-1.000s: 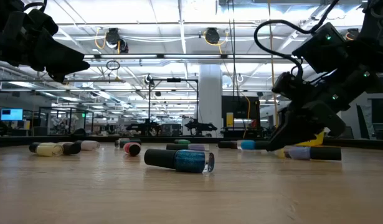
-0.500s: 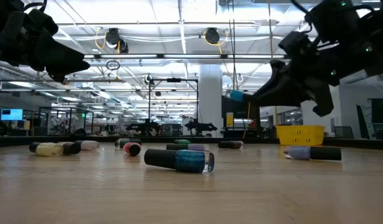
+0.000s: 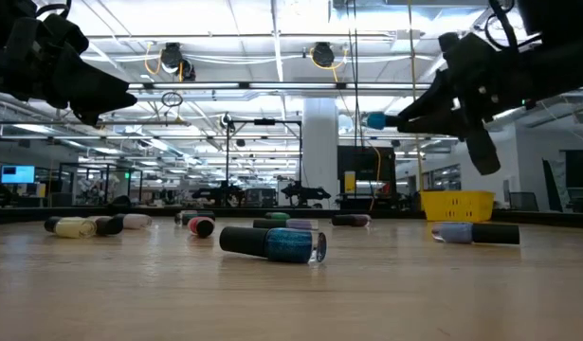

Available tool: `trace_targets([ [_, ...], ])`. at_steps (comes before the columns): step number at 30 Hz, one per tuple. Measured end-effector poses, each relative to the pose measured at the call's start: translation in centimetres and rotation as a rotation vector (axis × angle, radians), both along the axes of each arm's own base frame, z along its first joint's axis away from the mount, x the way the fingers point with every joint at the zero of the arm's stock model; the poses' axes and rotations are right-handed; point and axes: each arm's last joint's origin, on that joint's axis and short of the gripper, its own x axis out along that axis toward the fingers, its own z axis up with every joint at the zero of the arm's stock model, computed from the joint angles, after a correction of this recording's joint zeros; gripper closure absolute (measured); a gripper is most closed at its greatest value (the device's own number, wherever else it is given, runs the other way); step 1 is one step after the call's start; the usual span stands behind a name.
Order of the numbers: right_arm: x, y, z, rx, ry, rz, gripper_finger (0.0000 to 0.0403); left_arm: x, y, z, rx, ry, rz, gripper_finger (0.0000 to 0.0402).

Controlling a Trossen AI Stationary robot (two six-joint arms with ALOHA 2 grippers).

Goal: Pick & Place Nail Polish
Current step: Put the blue nail polish bottle into the yellow bin

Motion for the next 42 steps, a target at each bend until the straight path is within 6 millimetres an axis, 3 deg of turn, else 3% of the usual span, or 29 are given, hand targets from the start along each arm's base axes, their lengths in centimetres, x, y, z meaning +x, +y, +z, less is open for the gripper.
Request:
trace_targets([
  [5, -0.2, 0.1, 0.0, -0.049, 0.013, -0.060, 0.0354, 0.0, 0.0, 0.0, 0.000, 0.000, -0.001, 0.0224],
  [16, -0.1, 0.2, 0.0, 0.039, -0.040, -0.024, 0.0354, 0.0, 0.0, 0.0, 0.001, 0.000, 0.000, 0.0224],
  [21, 0.4, -0.3, -0.2, 0.383, -0.197, 0.052, 0.0354, 0.0, 0.0, 0.0, 0.000, 0.001, -0.001, 0.0224],
  [30, 1.0, -1.3, -0.8, 0.988, -0.331, 0.111, 0.0354, 0.0, 0.0, 0.0, 0.001, 0.001, -0.001, 0.0224],
  [37, 1.2, -1.7, -0.9, 1.399, -0.284, 0.188, 0.0346, 0.0, 0.0, 0.0, 0.001, 0.000, -0.001, 0.0224],
  [42, 1.1, -1.1, -0.9, 1.608, -0.123, 0.324, 0.0356, 0.0, 0.0, 0.0, 0.001, 0.001, -0.001, 0.0224],
])
